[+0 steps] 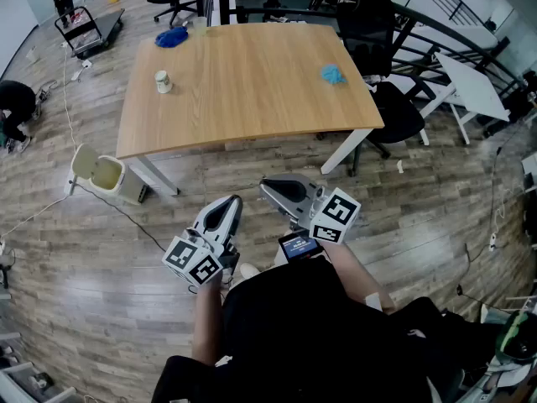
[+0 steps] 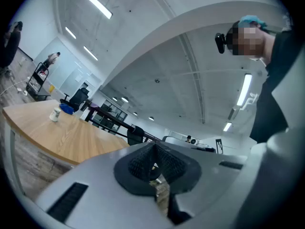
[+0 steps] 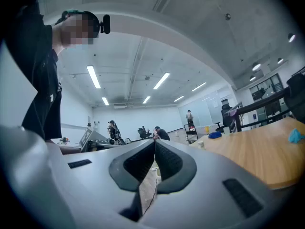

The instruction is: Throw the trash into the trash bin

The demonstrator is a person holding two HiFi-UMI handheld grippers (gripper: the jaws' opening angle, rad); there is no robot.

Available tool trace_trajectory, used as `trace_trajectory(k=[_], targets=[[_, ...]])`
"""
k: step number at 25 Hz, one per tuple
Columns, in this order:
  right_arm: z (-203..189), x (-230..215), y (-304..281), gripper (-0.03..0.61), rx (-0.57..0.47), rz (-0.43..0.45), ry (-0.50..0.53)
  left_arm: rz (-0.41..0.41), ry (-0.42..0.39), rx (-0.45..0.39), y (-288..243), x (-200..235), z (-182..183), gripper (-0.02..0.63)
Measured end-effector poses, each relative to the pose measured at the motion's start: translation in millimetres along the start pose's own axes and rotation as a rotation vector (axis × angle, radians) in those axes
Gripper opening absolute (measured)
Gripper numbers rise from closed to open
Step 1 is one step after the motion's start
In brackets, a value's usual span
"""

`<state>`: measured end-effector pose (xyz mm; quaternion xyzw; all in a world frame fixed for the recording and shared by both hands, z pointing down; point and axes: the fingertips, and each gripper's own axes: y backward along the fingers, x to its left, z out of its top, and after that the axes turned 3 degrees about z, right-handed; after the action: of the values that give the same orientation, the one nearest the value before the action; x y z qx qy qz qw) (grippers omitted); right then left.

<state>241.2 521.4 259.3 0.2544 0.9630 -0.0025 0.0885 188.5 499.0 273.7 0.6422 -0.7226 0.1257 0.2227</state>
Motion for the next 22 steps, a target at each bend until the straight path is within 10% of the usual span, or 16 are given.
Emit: trace_trajectory(k=[8, 22], targets=[[-32, -1, -41, -0.002, 0.128, 0.124, 0.004, 0.032, 0.034, 0.018, 11, 31, -19, -0.003], [-10, -162, -210, -0.002, 0.031, 0.318, -0.078, 0.246, -0.054, 0.035, -66, 217, 76, -0.003]])
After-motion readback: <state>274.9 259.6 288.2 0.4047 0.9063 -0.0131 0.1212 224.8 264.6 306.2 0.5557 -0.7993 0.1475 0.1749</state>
